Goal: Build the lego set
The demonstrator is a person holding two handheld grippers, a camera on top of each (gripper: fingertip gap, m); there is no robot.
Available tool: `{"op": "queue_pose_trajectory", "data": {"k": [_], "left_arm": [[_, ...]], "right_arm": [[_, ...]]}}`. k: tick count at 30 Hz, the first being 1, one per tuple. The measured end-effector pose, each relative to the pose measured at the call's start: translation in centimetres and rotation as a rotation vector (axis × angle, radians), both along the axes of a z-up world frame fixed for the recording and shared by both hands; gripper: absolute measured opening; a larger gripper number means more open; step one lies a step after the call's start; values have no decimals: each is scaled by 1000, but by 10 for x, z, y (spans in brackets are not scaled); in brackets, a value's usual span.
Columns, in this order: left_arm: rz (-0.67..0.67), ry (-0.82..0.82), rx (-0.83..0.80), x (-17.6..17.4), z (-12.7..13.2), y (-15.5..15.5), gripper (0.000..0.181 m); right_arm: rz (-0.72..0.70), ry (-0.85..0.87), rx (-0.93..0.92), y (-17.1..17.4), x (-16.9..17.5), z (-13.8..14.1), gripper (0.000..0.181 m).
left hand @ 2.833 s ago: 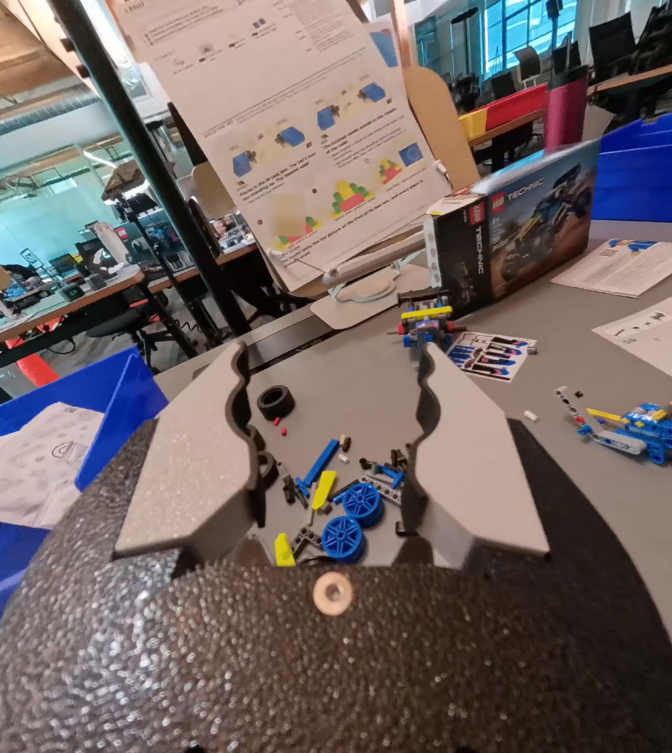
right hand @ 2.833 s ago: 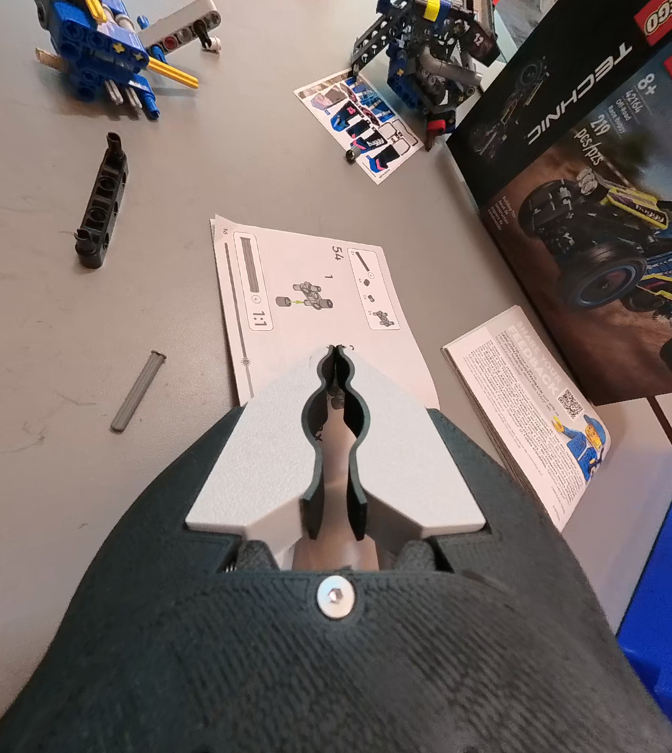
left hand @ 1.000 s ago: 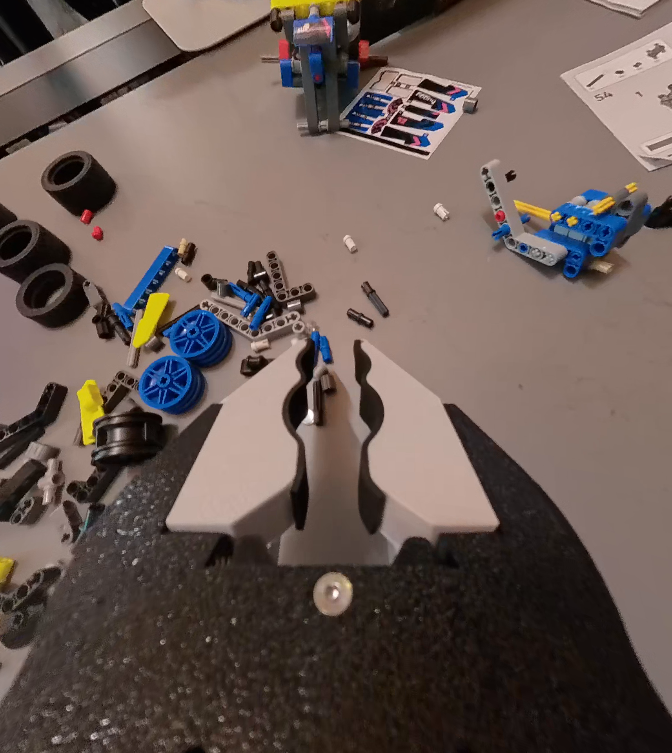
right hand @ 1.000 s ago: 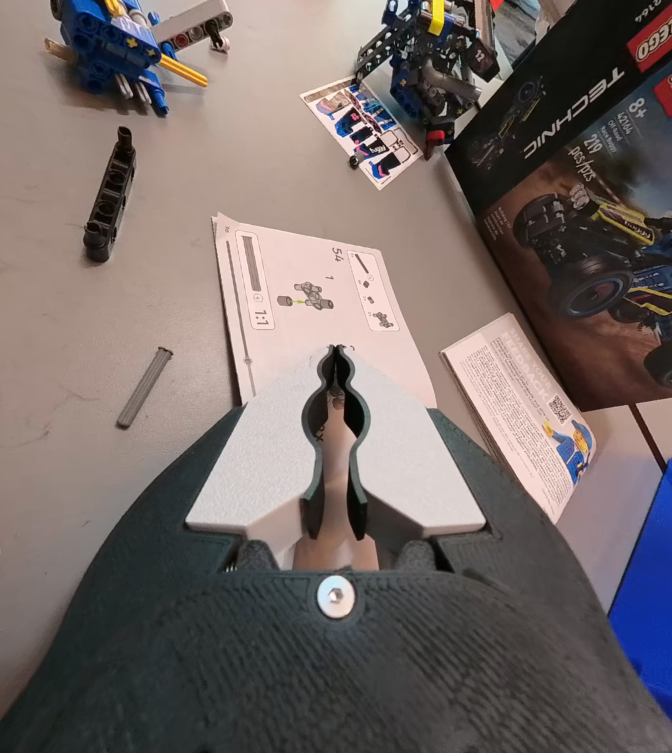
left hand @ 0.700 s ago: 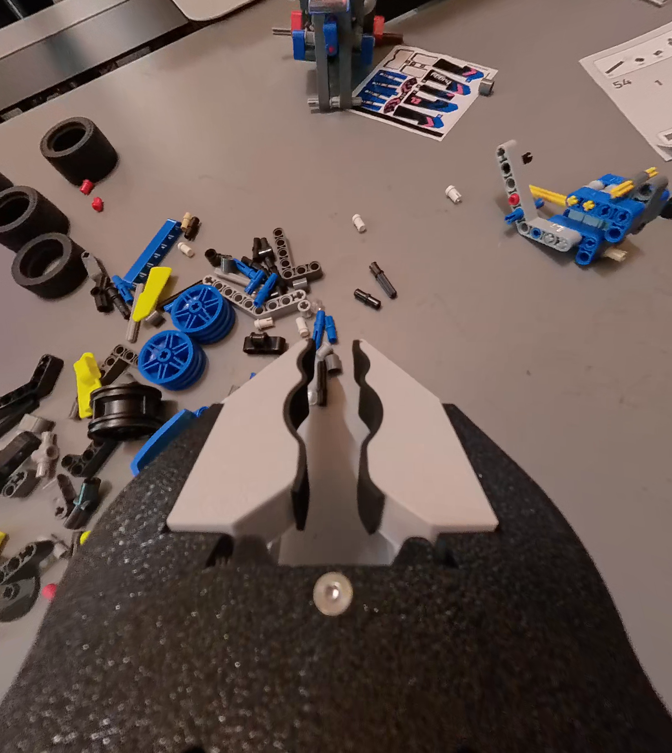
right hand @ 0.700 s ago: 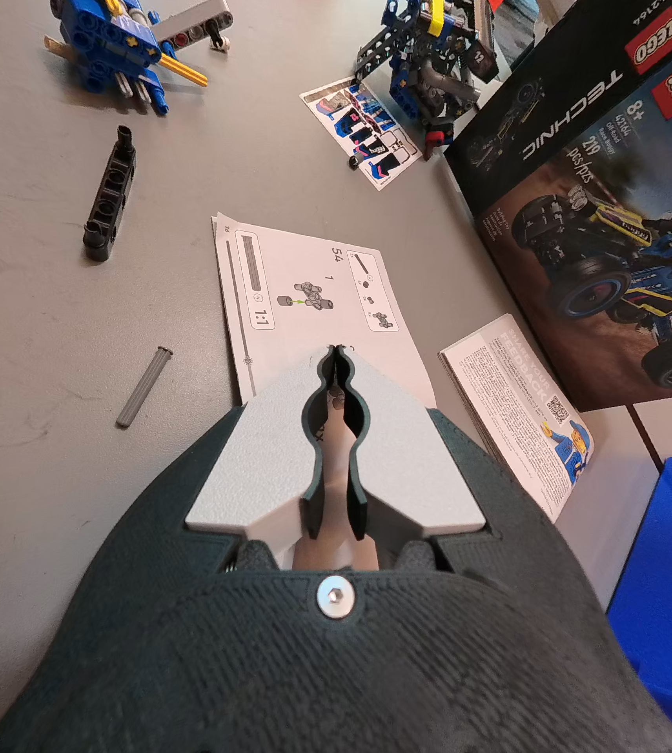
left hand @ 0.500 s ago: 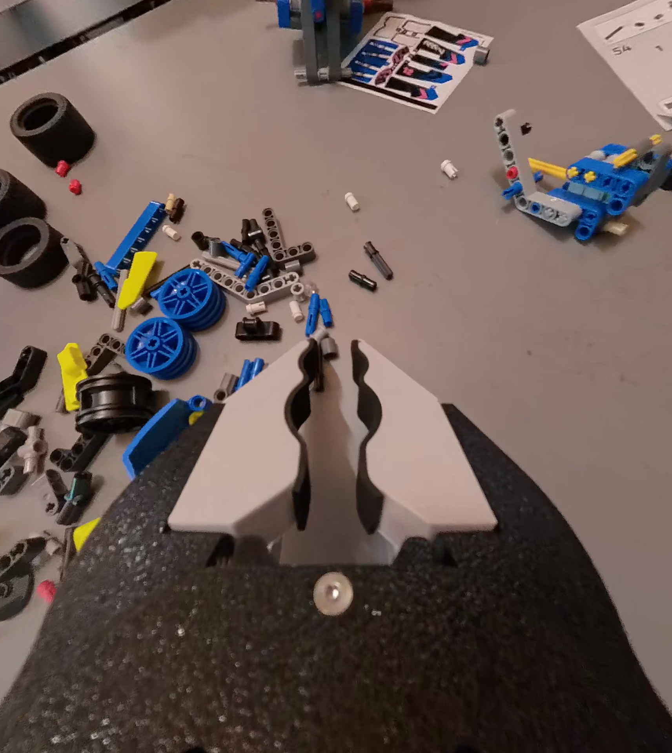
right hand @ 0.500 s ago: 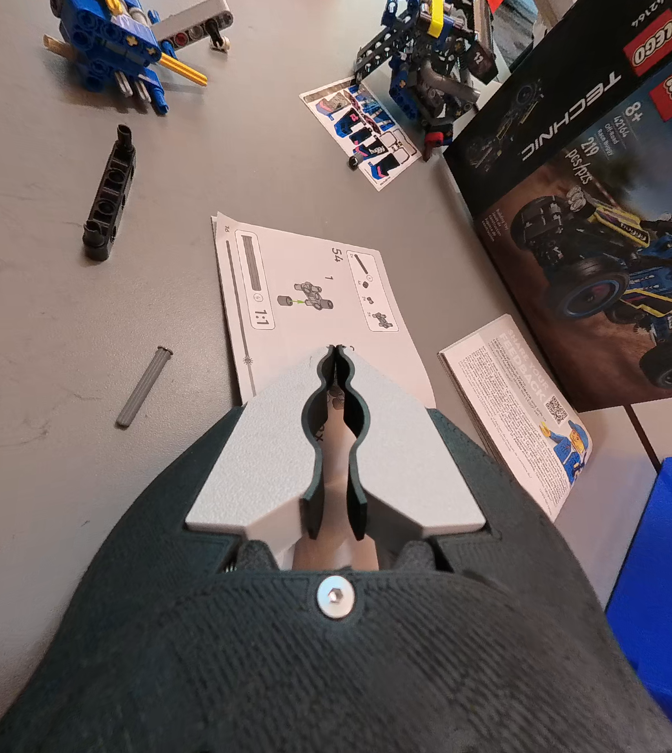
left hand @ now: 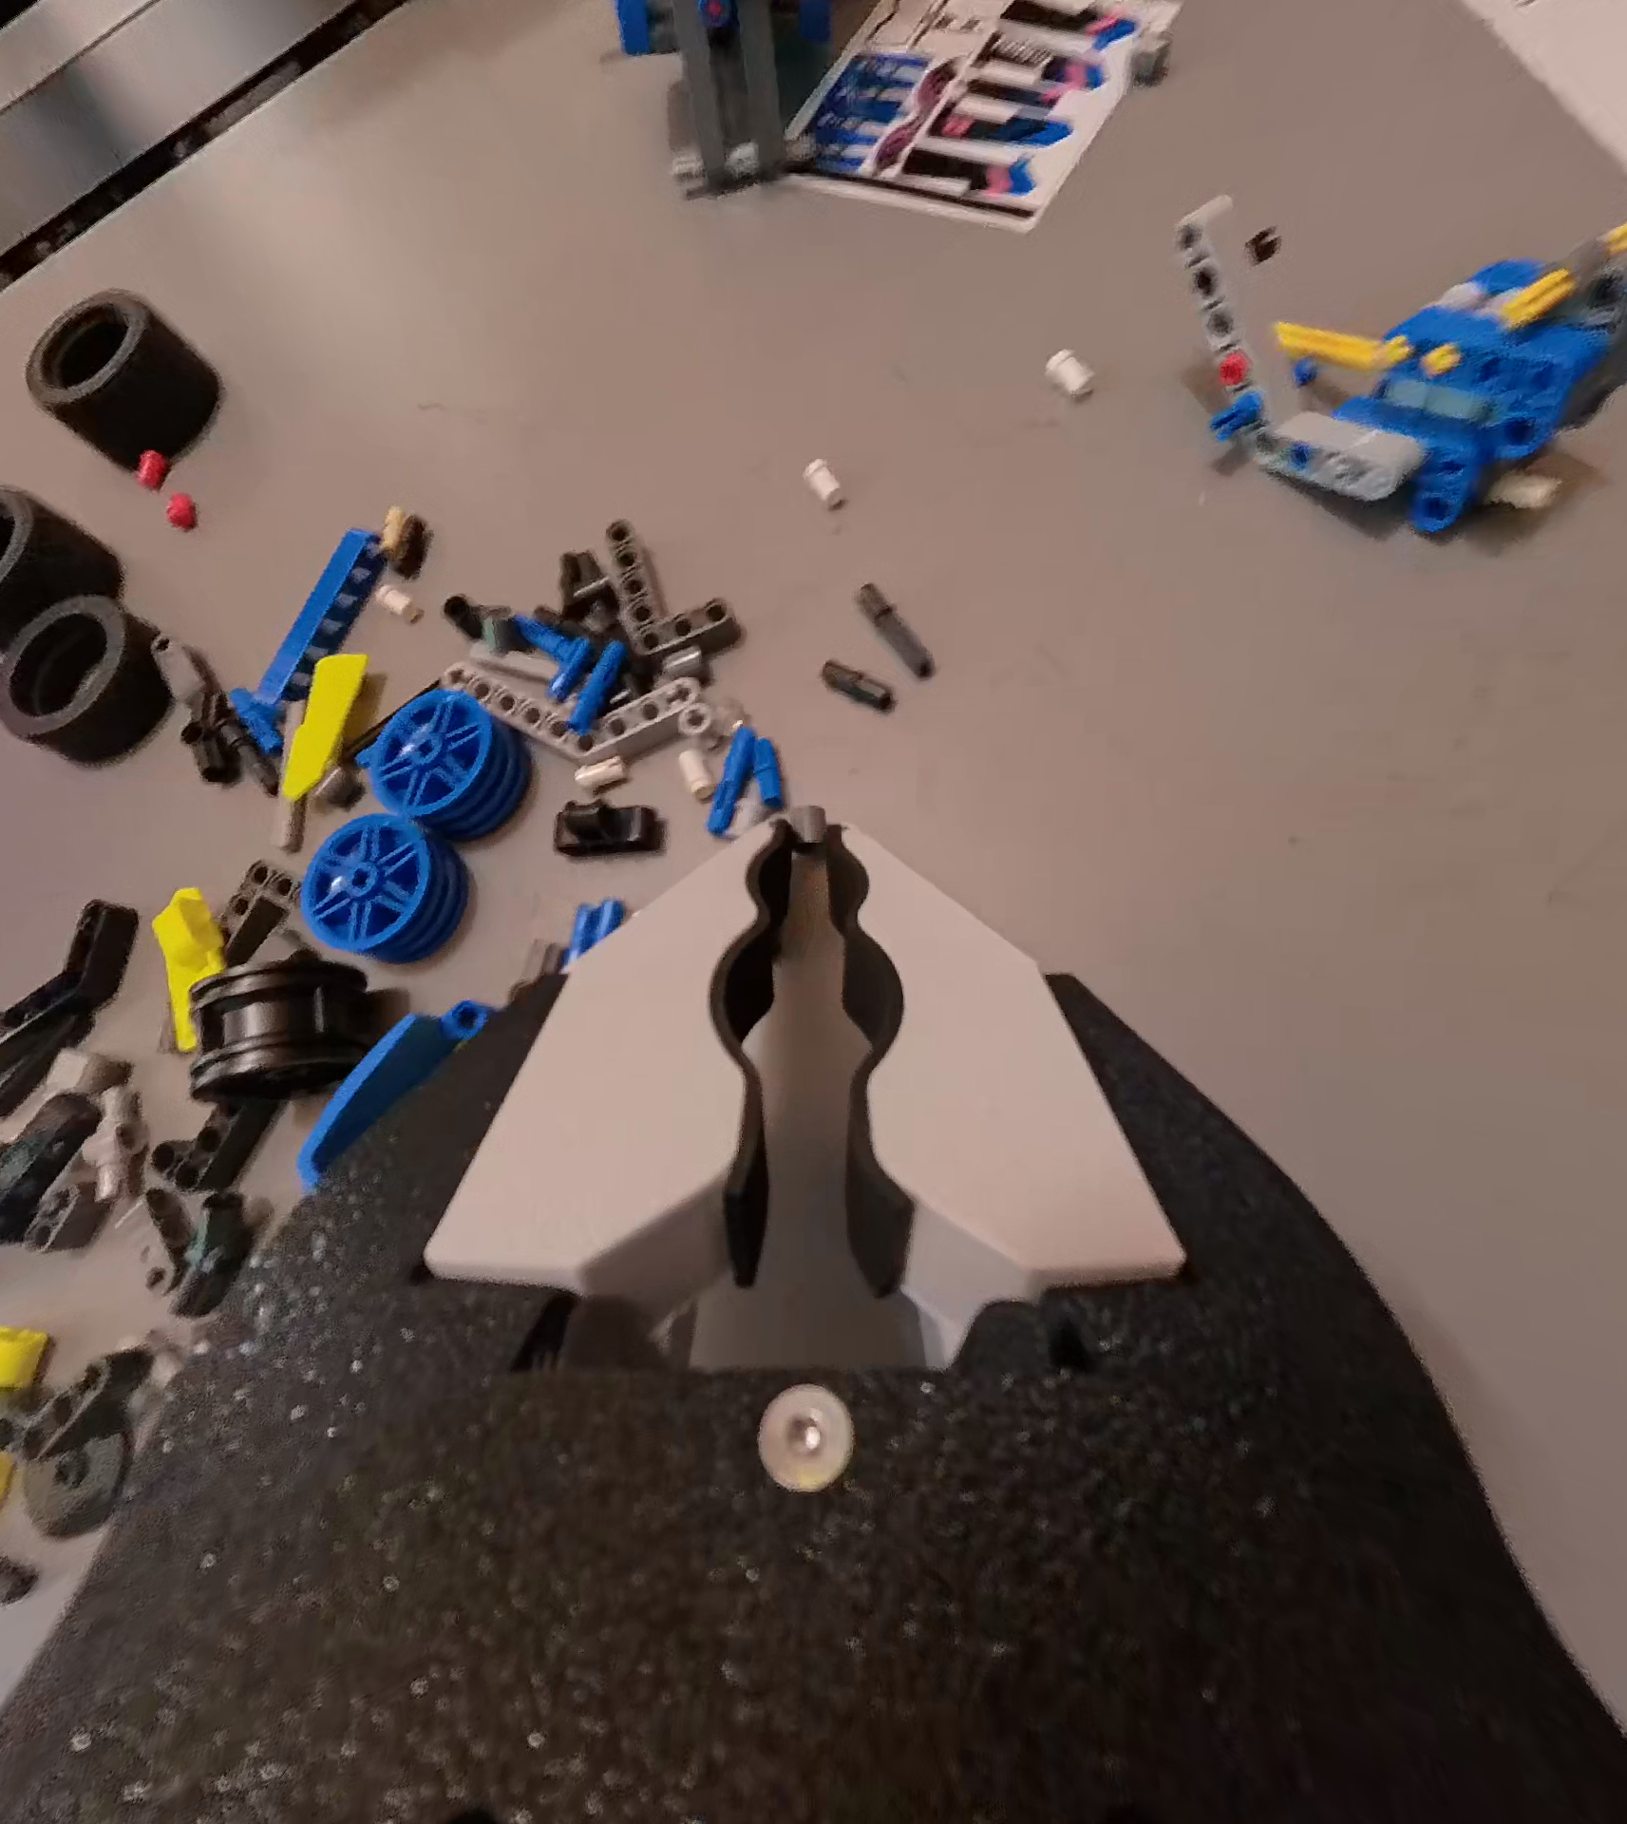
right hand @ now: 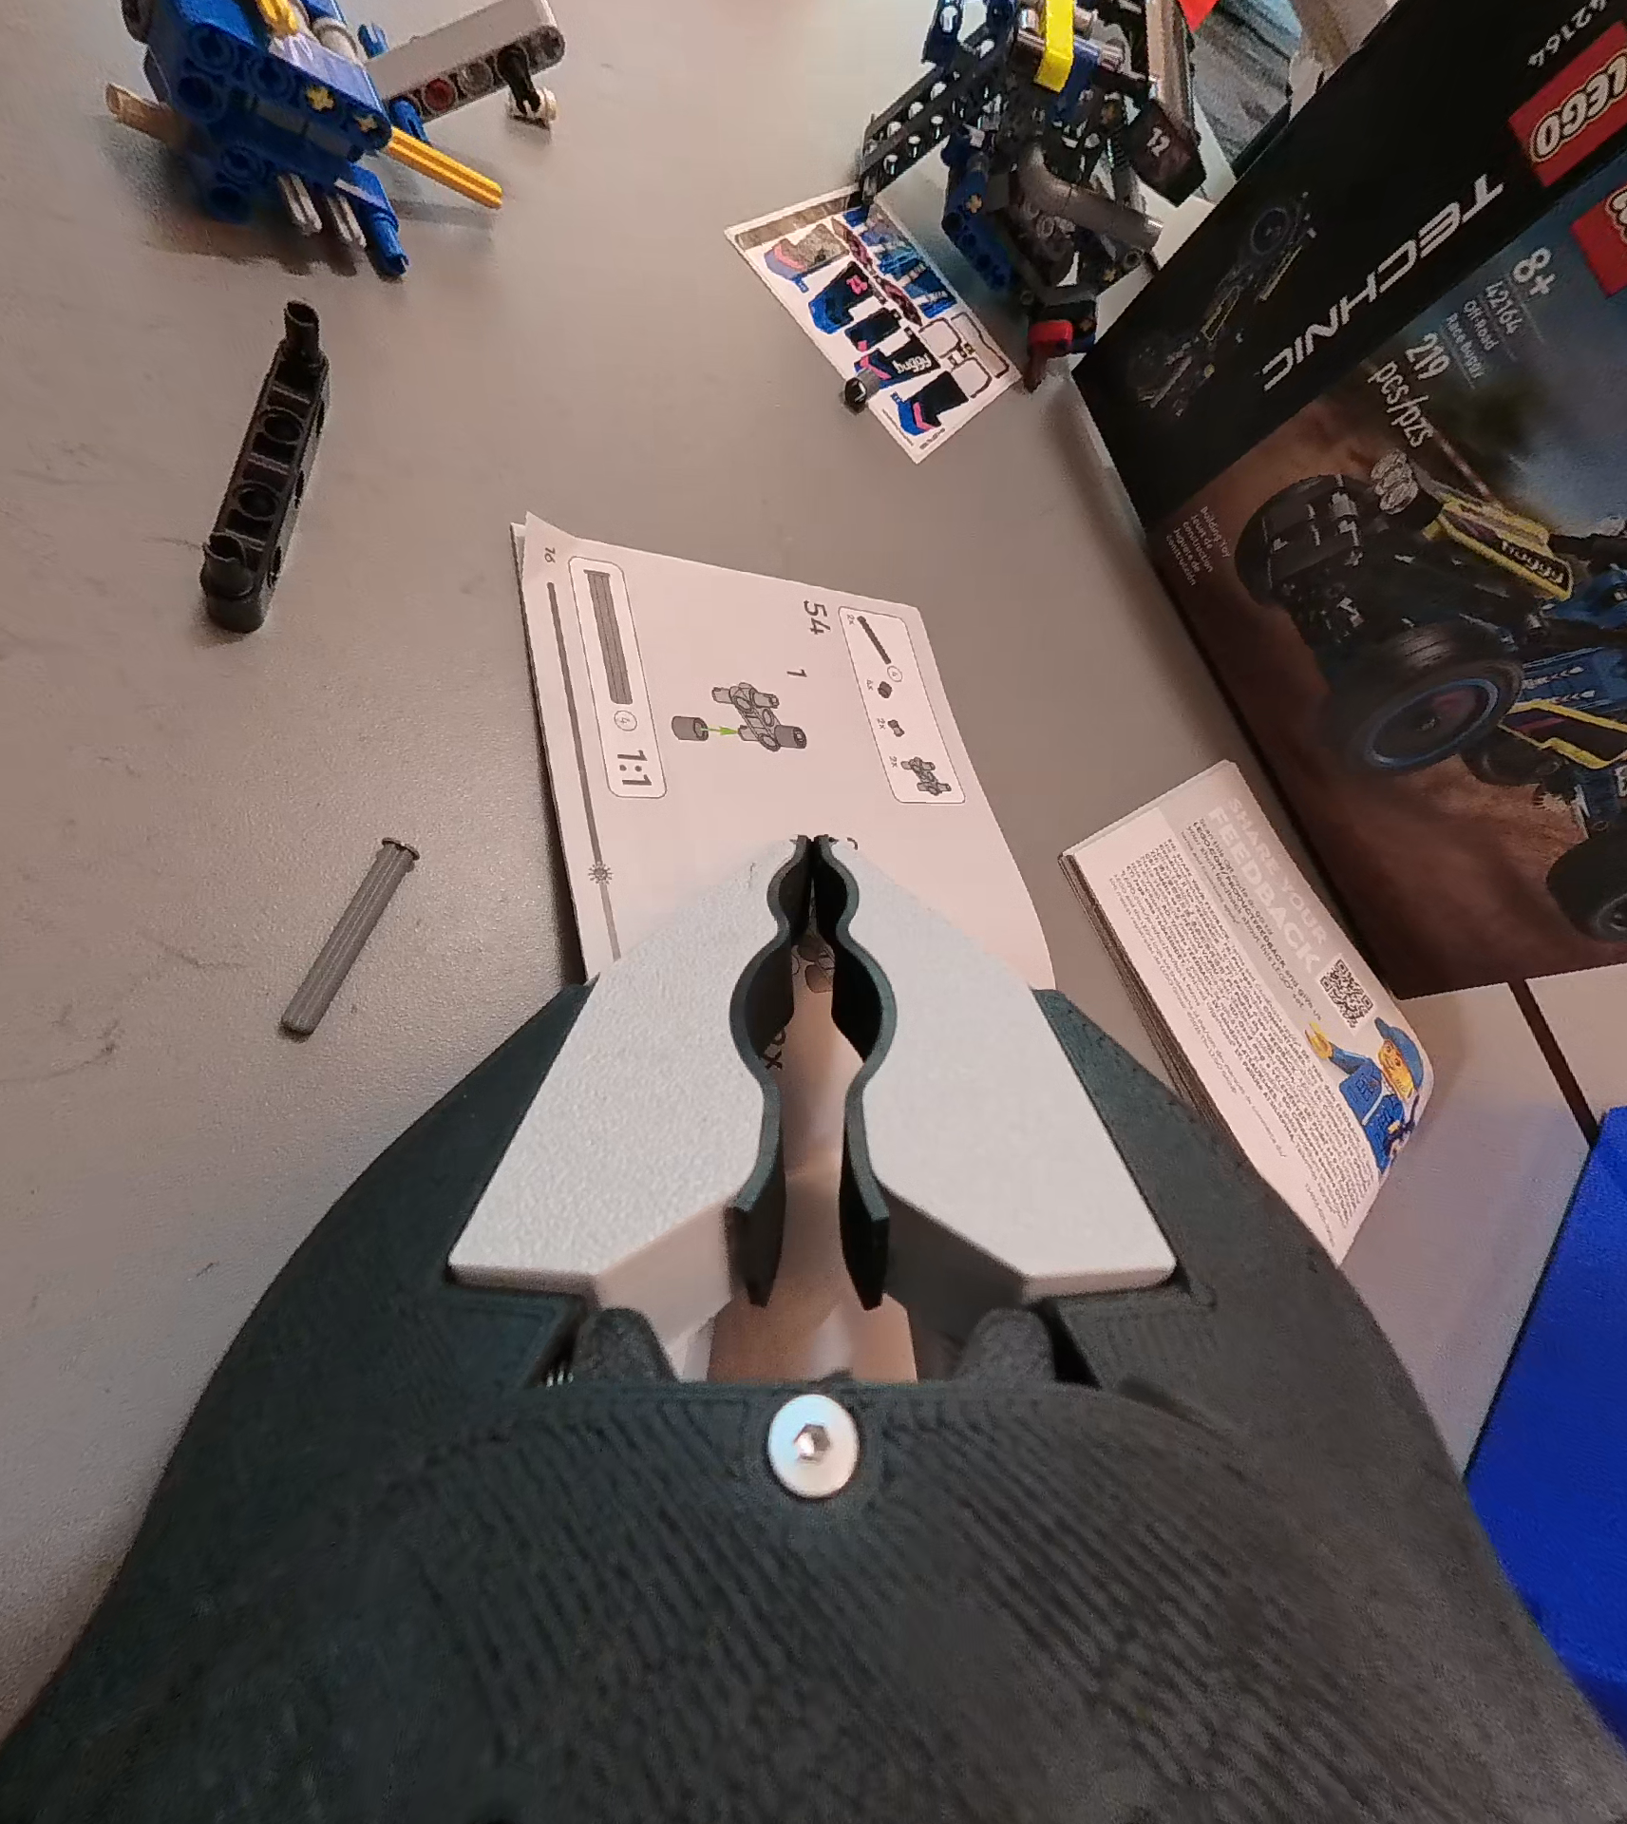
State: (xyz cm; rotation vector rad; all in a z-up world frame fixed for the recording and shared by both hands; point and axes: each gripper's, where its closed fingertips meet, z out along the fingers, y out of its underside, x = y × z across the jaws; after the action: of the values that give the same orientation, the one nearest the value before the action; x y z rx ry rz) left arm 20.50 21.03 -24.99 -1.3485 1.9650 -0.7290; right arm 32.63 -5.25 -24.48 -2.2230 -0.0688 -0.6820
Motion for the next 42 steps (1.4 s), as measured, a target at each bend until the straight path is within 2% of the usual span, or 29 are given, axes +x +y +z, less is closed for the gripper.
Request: {"op": "queue_pose_trajectory", "data": {"k": [2,6,10,14,19,21,24,27,29,32,34,38,42], "left_arm": [[-69,-28,-63,0,8,-25,4],[-314,-36,-245,-6,23,-112,3],[-429,-35,-236,1,20,-160,4],[-485,-6,-162,9,12,-179,4],[-464,3,-91,13,5,-176,6],[-457,0,-95,12,6,-175,12],[-442,-19,-115,7,10,-167,13],[-366,-62,-156,0,21,-139,8],[-244,-88,-133,-3,26,-98,7],[21,-102,-50,-12,27,-14,7],[125,-77,-45,-22,22,23,9],[208,-12,-30,-34,6,52,11],[213,7,-23,-31,-1,53,12]], "right_arm": [[0,-1,0,0,0,0,0],[0,0,0,0,0,0,0],[0,-2,0,0,0,0,0],[0,-3,0,0,0,0,0],[0,0,0,0,0,0,0],[0,0,0,0,0,0,0],[0,-2,0,0,0,0,0],[0,-3,0,0,0,0,0],[0,-2,0,0,0,0,0],[0,1,0,0,0,0,0],[0,1,0,0,0,0,0],[0,0,0,0,0,0,0],[0,-3,0,0,0,0,0]]}}
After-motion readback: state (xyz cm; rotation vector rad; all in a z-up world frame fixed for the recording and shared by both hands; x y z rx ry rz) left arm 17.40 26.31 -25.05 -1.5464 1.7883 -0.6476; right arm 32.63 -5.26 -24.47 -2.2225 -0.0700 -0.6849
